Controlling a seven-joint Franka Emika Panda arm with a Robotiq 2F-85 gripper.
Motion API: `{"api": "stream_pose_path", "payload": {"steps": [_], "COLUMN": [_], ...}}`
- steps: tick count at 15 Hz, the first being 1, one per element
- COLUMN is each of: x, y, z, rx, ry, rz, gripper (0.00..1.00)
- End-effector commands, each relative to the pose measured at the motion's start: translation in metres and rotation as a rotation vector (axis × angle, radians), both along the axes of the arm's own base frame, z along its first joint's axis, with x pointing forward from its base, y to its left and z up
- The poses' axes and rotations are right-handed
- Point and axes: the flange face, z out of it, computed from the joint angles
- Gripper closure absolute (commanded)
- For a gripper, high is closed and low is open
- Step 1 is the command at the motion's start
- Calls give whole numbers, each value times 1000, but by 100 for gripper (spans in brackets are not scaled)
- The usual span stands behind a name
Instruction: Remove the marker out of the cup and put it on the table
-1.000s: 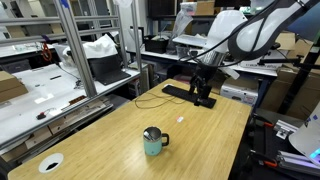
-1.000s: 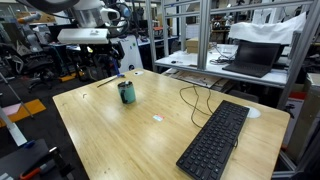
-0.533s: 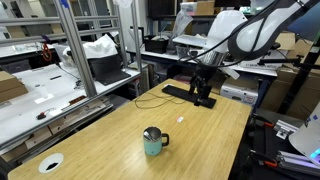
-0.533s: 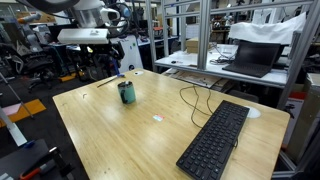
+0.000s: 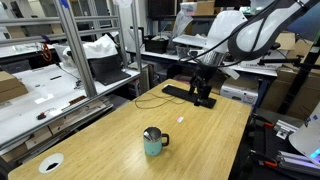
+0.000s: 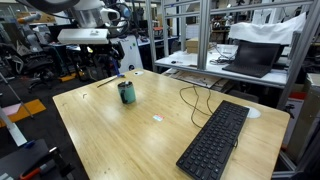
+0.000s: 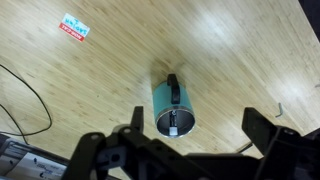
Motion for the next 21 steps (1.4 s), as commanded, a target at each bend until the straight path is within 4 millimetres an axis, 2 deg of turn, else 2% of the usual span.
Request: {"api": "stream_pose_path", "payload": {"steps": [1,5,12,15,21], "x": [0,0,24,40,74], "y": [0,0,37,56,96], "z": [1,1,-14,-31,-74], "rx": [-1,-1,54,65,80], "ry": [1,1,-106,-148,-109], "rz": [-1,-1,-152,-196,-214], "gripper": [0,0,0,0,0]}}
